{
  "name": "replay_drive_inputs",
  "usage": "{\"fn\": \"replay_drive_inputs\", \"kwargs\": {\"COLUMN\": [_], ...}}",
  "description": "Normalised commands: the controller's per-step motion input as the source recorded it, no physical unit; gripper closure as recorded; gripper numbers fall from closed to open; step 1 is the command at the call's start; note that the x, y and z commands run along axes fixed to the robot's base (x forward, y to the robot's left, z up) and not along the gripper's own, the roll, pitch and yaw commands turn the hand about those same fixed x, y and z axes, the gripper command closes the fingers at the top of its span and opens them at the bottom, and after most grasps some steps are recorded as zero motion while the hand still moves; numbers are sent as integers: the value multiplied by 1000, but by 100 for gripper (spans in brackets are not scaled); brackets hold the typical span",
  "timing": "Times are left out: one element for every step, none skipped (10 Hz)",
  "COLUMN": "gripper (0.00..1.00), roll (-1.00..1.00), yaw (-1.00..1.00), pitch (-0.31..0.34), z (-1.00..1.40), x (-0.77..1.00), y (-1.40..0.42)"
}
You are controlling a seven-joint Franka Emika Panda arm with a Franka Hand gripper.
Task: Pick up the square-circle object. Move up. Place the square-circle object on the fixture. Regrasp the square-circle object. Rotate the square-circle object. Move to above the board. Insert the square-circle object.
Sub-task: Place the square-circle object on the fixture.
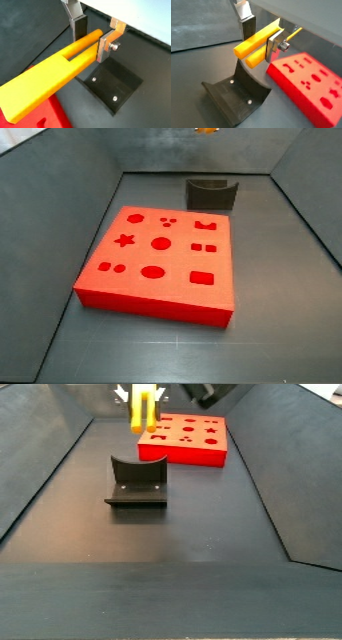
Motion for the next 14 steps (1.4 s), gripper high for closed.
{"fn": "replay_drive_inputs", "kwargs": {"gripper": [100,100,100,100,100,100,100,100,100,100,100,100,100,100], "roll": [-356,-271,-1000,-1000,-1000,-1000,-1000,-899,-733,-514,-346,-211,-180,-171], "yaw": [-103,-105,-106,-109,-110,-109,-111,-108,-104,-102,-101,-98,-98,-98], "pitch": [146,130,19,-9,6,22,58,66,61,57,59,53,36,19], "z": [-6,3,-1000,-1000,-1000,-1000,-1000,-1000,-1000,-1000,-1000,-1000,-877,-691], "x": [259,209,110,102,110,118,136,145,155,166,173,184,168,136], "y": [40,35,63,70,73,74,86,92,97,105,112,105,97,83]}}
